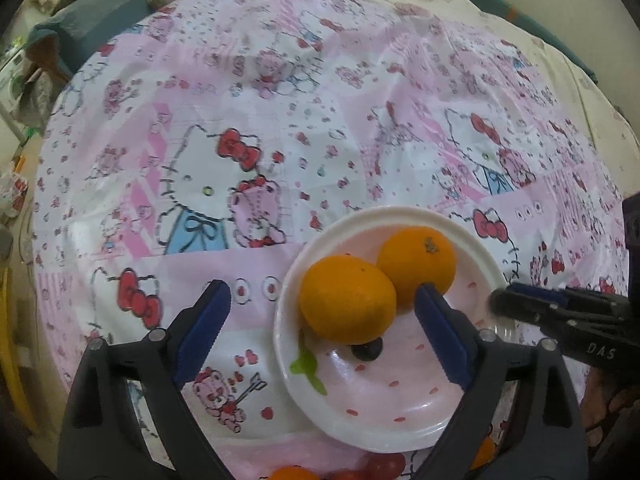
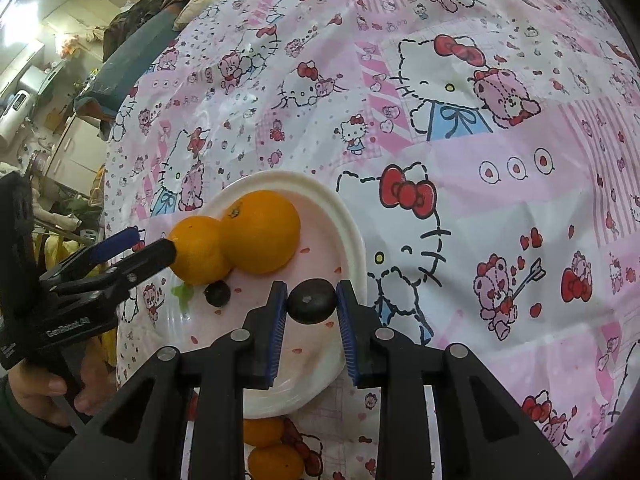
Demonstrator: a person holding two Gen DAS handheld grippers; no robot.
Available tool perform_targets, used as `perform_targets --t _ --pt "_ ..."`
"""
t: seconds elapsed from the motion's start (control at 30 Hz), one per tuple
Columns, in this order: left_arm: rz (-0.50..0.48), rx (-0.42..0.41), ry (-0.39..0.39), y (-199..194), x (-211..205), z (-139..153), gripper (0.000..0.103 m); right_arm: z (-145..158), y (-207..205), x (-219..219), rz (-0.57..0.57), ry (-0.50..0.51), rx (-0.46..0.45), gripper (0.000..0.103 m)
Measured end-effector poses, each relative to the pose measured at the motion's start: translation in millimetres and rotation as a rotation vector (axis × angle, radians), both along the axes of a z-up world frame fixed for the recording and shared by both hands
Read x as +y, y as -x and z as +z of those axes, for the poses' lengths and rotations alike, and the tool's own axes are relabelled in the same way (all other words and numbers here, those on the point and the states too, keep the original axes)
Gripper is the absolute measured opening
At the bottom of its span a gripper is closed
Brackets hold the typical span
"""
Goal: Organize fruits
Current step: 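Release the orange and grape onto the plate and withdraw both grippers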
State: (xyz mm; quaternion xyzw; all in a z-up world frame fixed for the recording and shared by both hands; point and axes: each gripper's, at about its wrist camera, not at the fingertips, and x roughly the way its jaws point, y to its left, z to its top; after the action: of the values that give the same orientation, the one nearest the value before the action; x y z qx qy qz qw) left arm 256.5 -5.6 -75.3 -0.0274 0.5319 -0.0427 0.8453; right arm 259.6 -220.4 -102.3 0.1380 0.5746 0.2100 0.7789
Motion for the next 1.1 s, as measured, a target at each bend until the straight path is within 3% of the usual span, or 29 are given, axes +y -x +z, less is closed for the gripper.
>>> perform_targets --t 0.2,0.27,0.33,0.63,1.1 --pt "0.034 -0.006 0.011 6.1 8.2 6.8 0.091 4.9 1.5 1.3 0.005 0.022 -0.021 0.034" --pt "0.023 -0.009 0.005 9.3 6.0 9.8 0.091 7.9 1.9 -3.2 -0.016 0.017 -0.027 0.051" --pt "0.015 -0.019 0.002 13.5 4.4 13.2 0.091 11.2 2.3 -7.5 -0.036 0.005 -0.038 0.061" --pt "0.011 -0.034 0.008 30.6 2.5 26.1 0.091 29.9 12.2 -18.2 -0.062 -0.012 -0.070 0.061" --pt "0.027 -0.085 0.019 79.9 10.4 56.7 0.091 68.9 51.8 -34.5 -0.107 -0.080 -0.146 0.070"
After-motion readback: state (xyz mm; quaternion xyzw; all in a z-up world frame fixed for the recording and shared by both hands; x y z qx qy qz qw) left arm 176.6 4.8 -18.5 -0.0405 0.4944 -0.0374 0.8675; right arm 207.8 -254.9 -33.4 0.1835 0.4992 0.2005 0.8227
